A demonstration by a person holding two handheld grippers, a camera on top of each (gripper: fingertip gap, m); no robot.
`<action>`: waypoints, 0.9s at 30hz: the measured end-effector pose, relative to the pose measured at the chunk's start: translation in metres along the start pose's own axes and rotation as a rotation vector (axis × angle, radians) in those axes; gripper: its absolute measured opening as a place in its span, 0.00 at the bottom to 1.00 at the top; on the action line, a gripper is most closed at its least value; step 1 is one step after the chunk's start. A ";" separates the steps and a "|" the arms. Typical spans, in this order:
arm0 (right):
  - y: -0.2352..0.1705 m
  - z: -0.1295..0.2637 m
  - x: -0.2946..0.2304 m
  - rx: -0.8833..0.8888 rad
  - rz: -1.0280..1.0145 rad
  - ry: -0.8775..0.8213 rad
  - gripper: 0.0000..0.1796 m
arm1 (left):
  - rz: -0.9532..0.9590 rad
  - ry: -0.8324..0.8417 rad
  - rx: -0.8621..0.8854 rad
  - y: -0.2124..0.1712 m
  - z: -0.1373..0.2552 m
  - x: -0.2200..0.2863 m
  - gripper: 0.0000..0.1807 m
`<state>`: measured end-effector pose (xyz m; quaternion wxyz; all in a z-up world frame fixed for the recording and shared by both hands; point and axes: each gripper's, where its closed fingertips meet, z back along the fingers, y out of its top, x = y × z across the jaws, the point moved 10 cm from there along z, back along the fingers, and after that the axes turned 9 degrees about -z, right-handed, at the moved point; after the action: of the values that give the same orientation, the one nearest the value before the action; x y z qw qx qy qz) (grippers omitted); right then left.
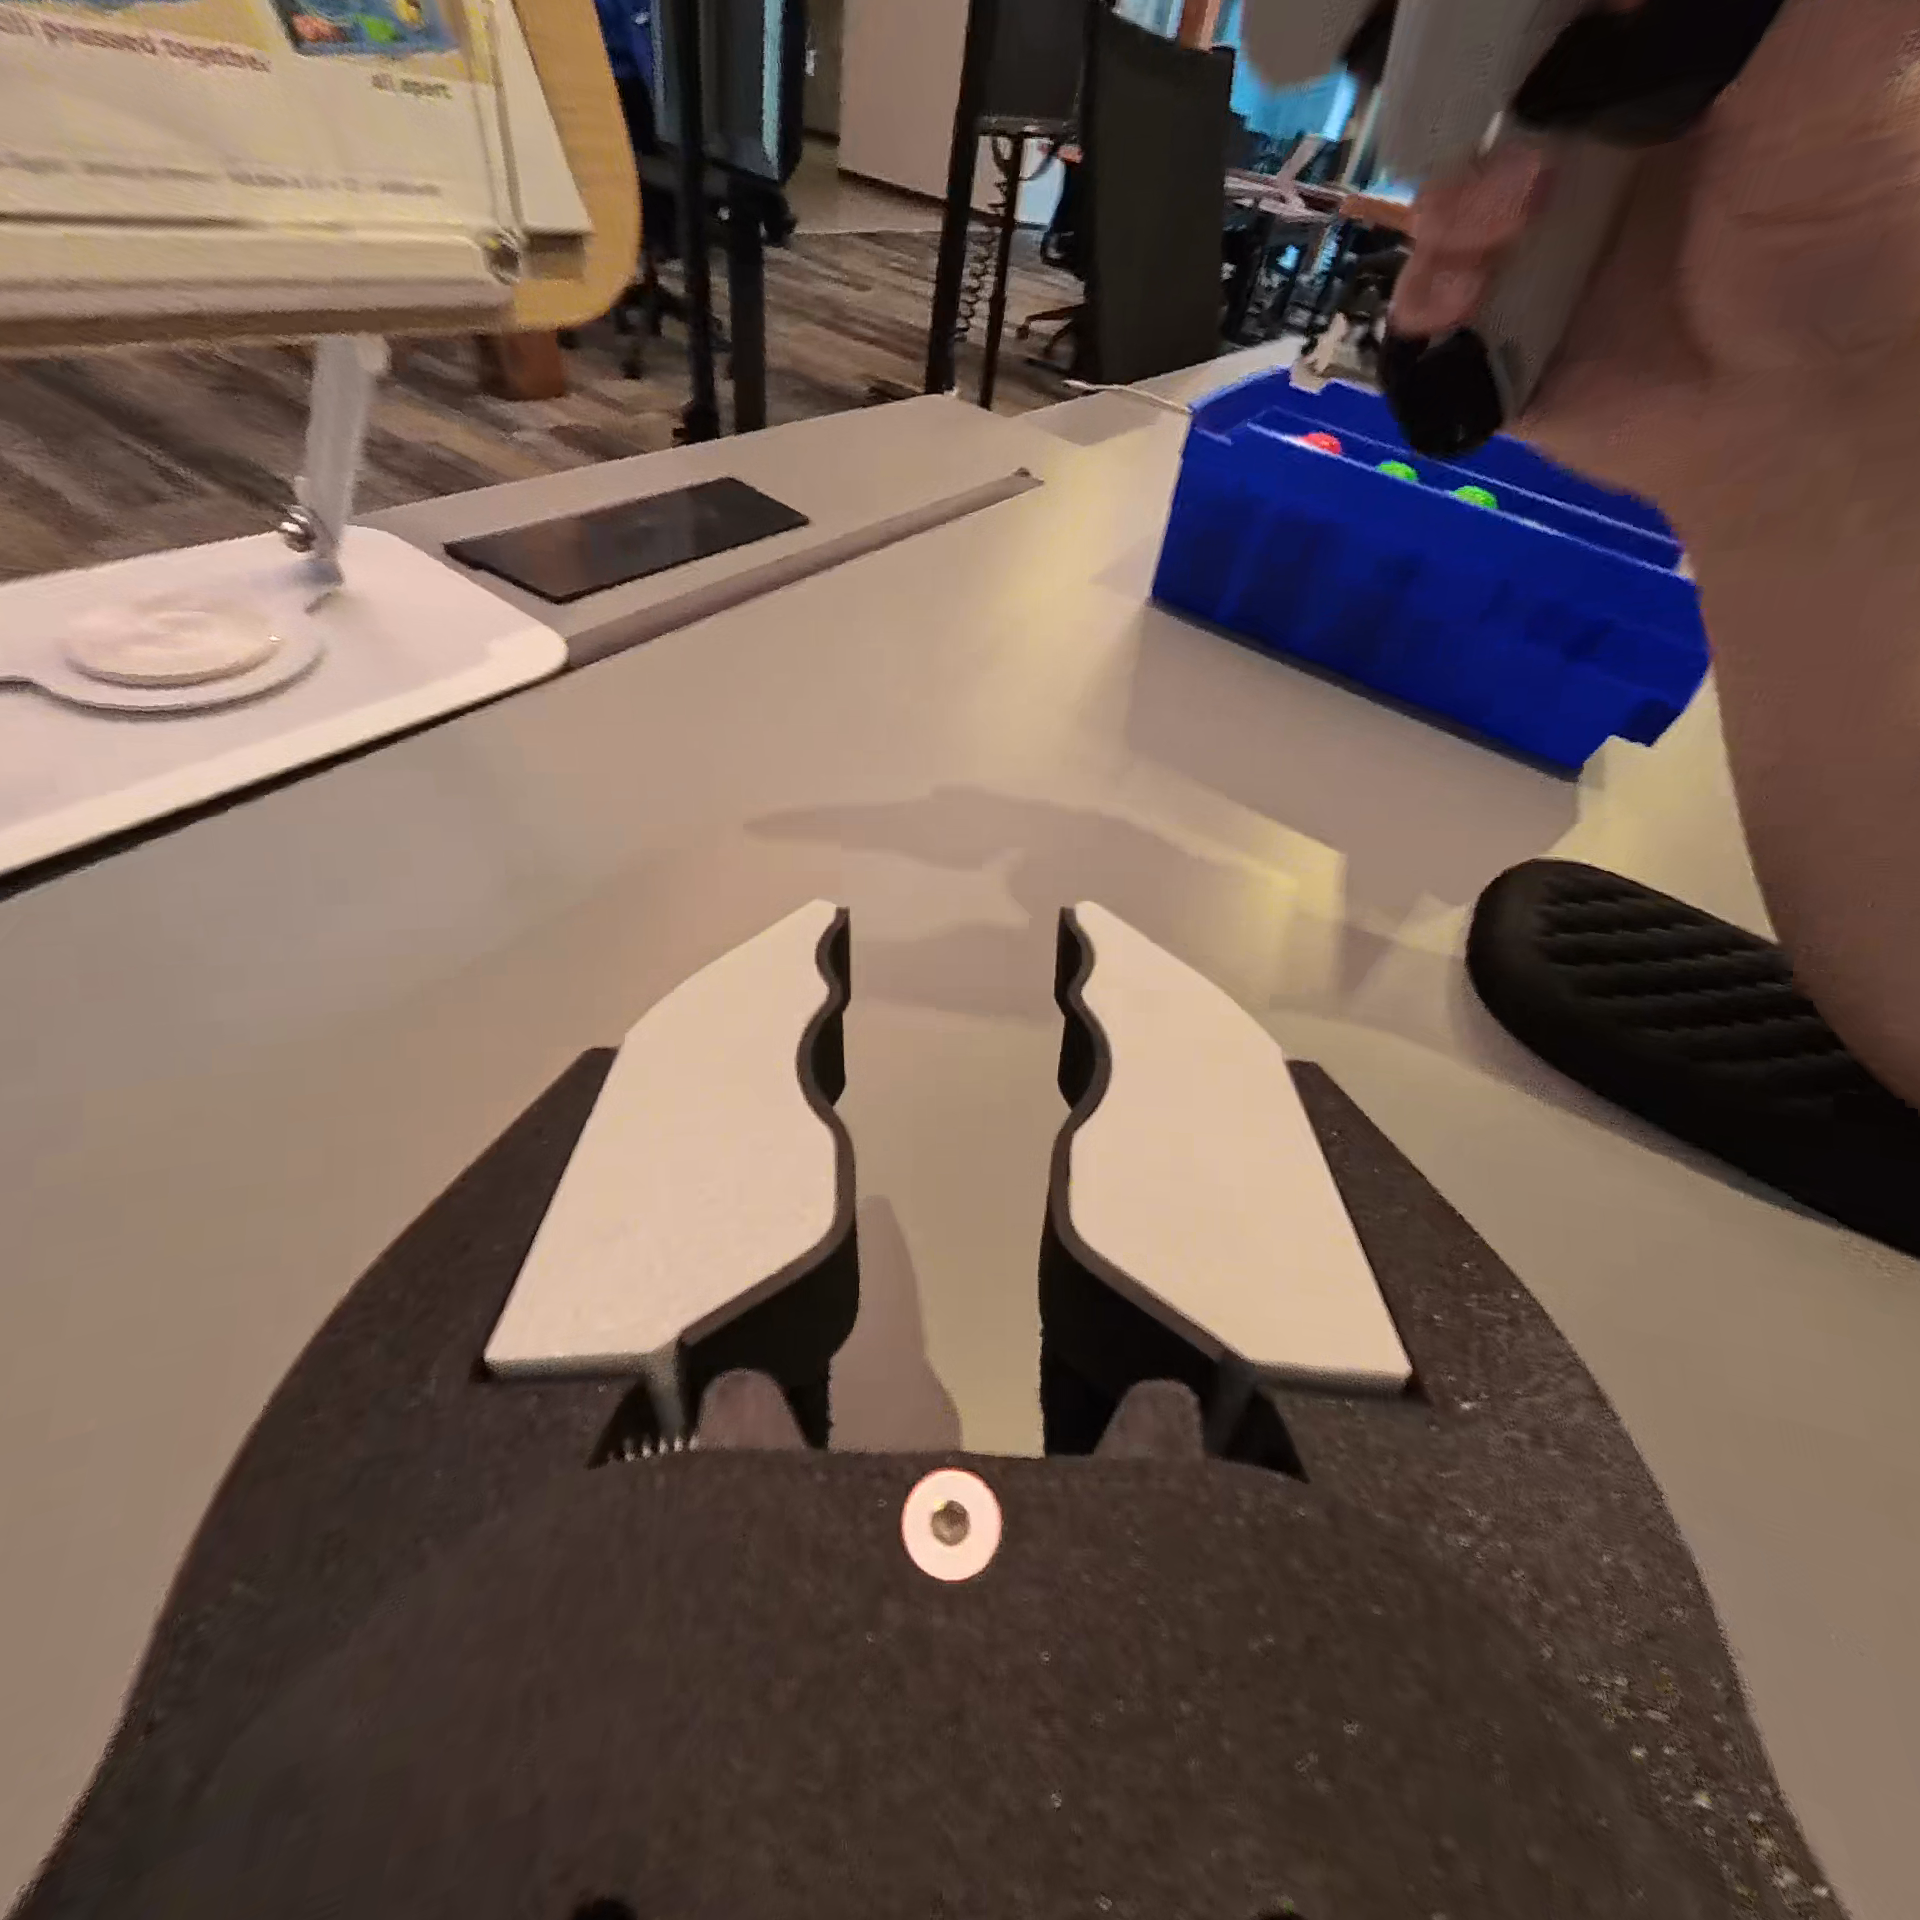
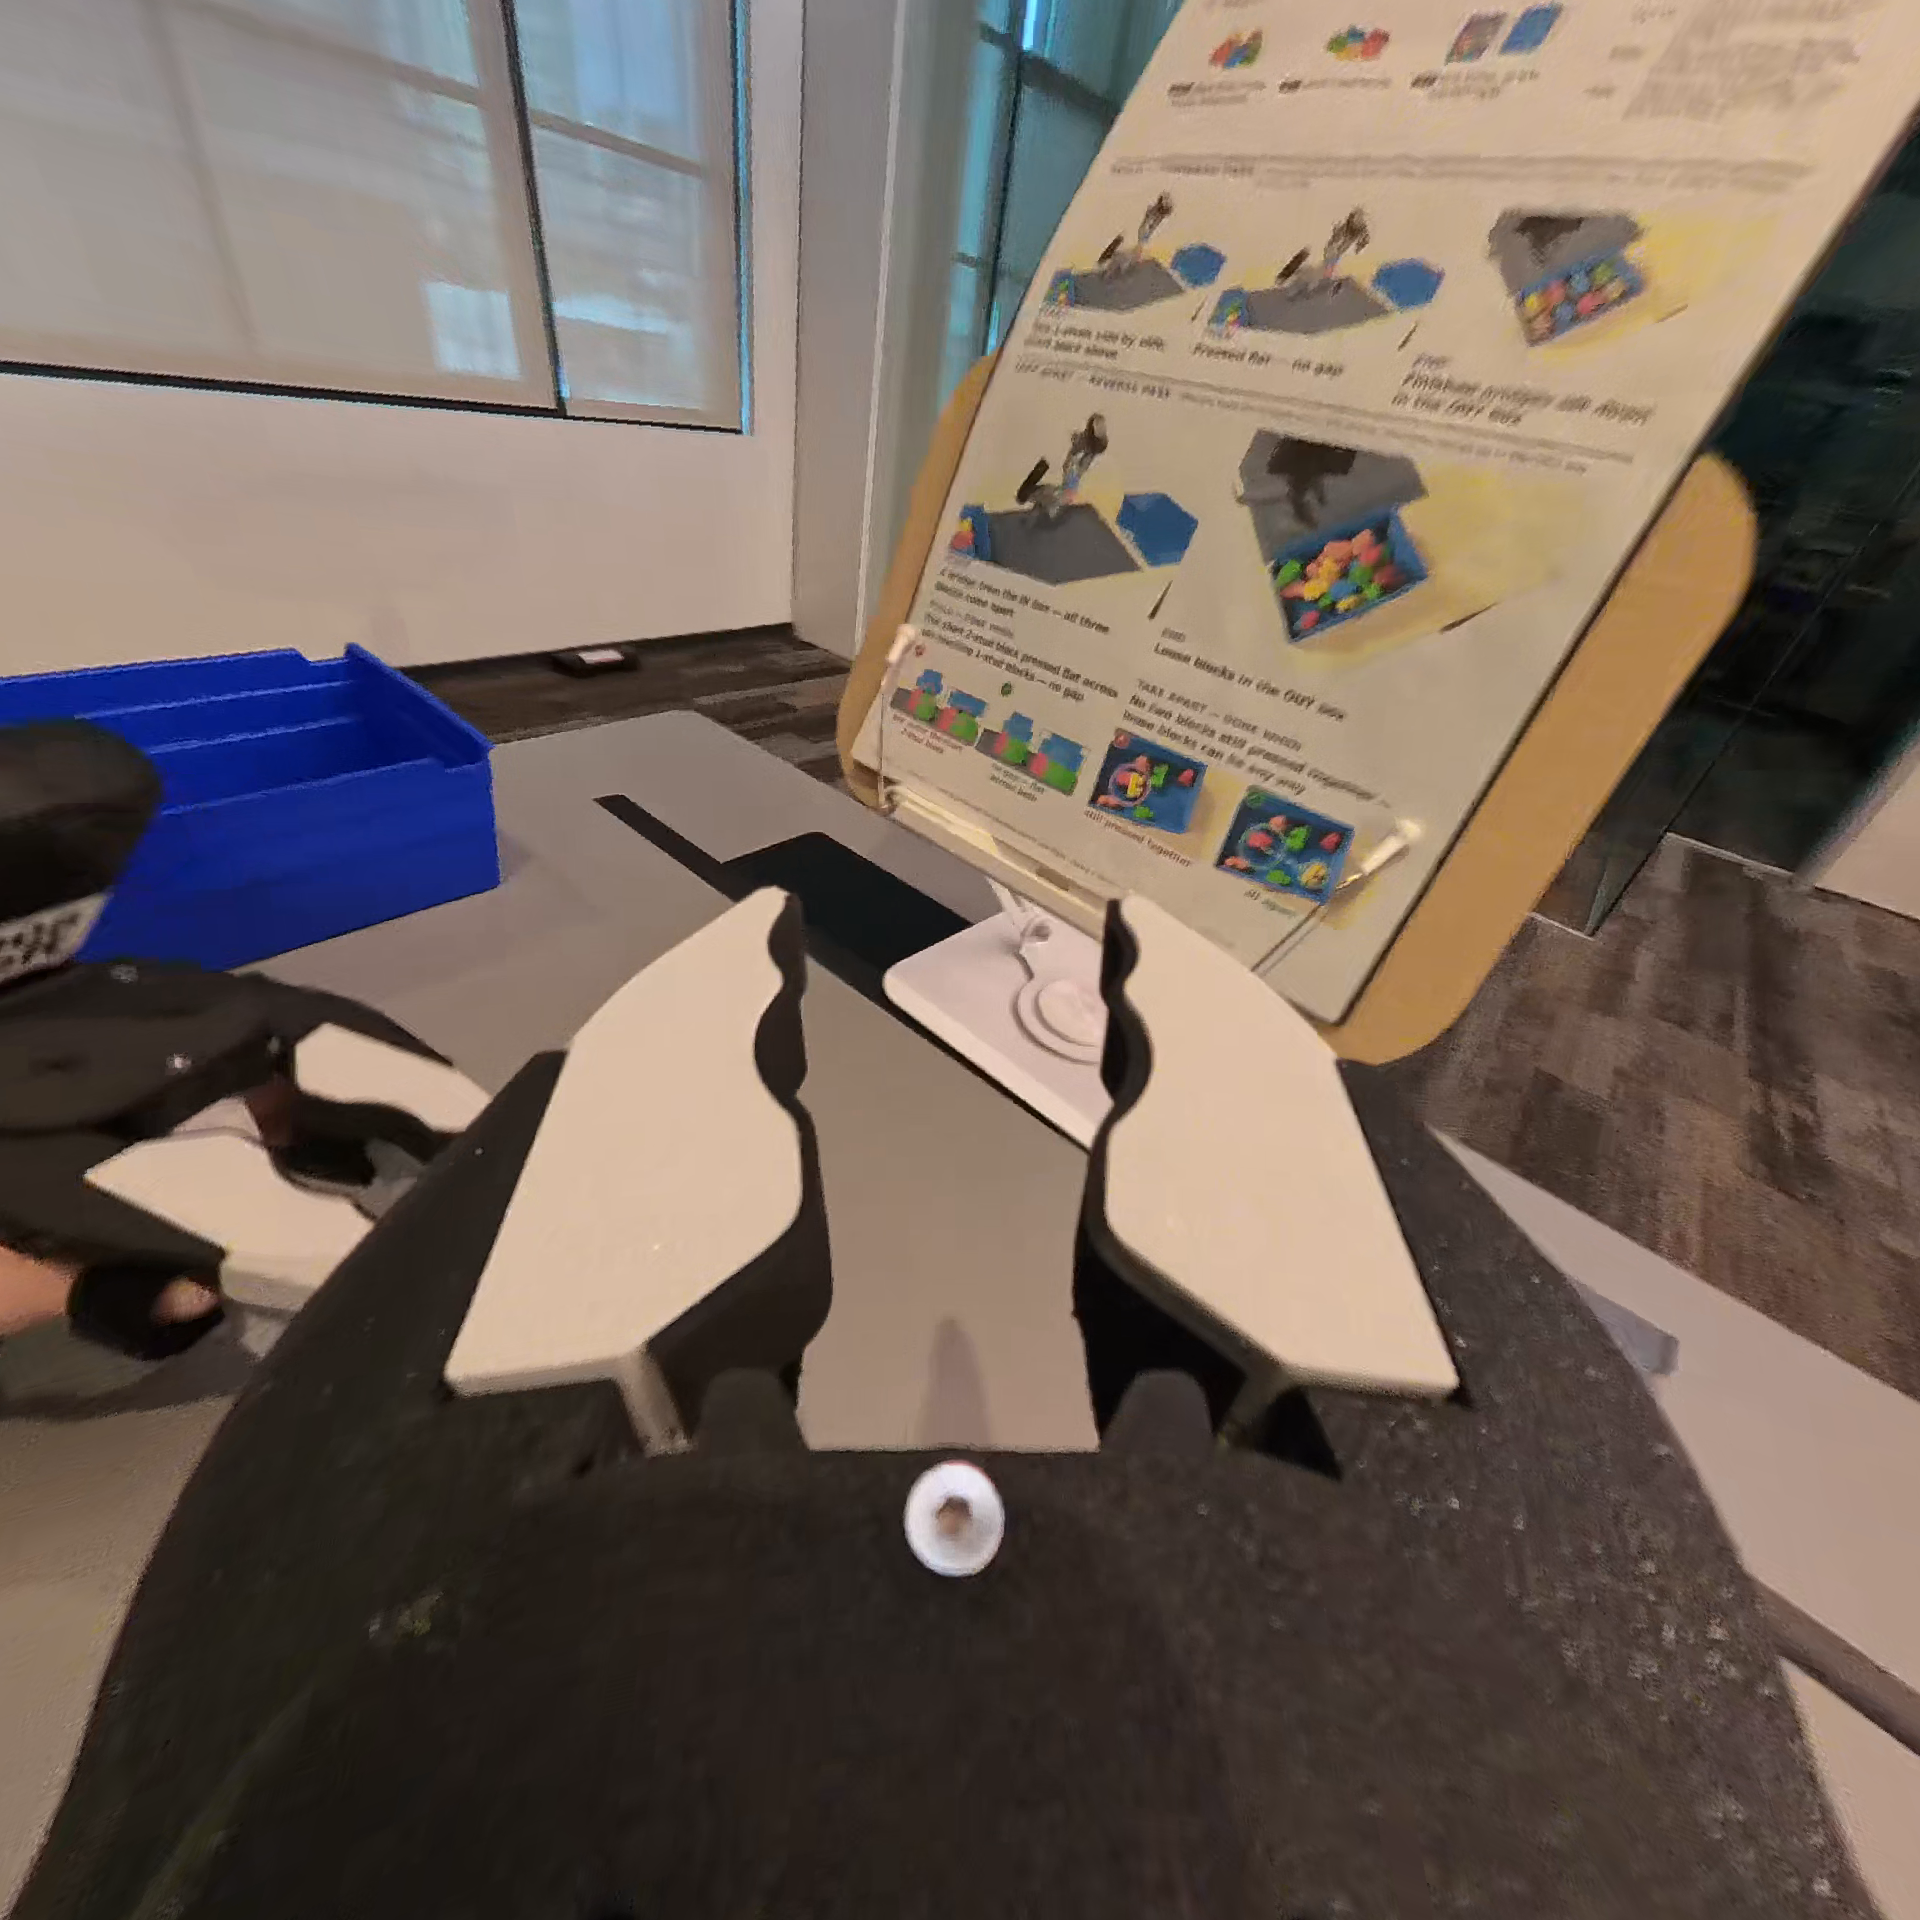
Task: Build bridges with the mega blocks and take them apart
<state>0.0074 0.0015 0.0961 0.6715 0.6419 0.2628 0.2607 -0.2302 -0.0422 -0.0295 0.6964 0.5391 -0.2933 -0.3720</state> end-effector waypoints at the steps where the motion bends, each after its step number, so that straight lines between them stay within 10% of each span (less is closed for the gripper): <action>1: -0.007 -0.004 0.002 -0.017 -0.009 0.026 0.30 | -0.001 0.018 0.011 0.005 0.005 0.000 0.21; 9: -0.029 0.005 0.042 -0.029 -0.134 -0.002 0.27 | 0.084 0.190 0.019 0.074 0.126 0.002 0.27; 17: -0.029 0.009 0.060 -0.013 -0.138 -0.063 0.26 | 0.376 0.634 -0.205 0.021 0.309 -0.128 0.30; 21: -0.041 0.003 0.062 -0.078 -0.144 -0.051 0.27 | 0.502 0.512 -0.388 -0.025 0.314 -0.177 0.26; 27: -0.047 0.005 0.063 -0.134 -0.099 -0.048 0.27 | 0.191 0.560 -0.423 -0.046 0.296 -0.206 0.23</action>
<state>0.0571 0.0398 0.0479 0.7310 0.5879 0.2600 0.2288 -0.5923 -0.0344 -0.0029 0.8775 0.4342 -0.0568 -0.1955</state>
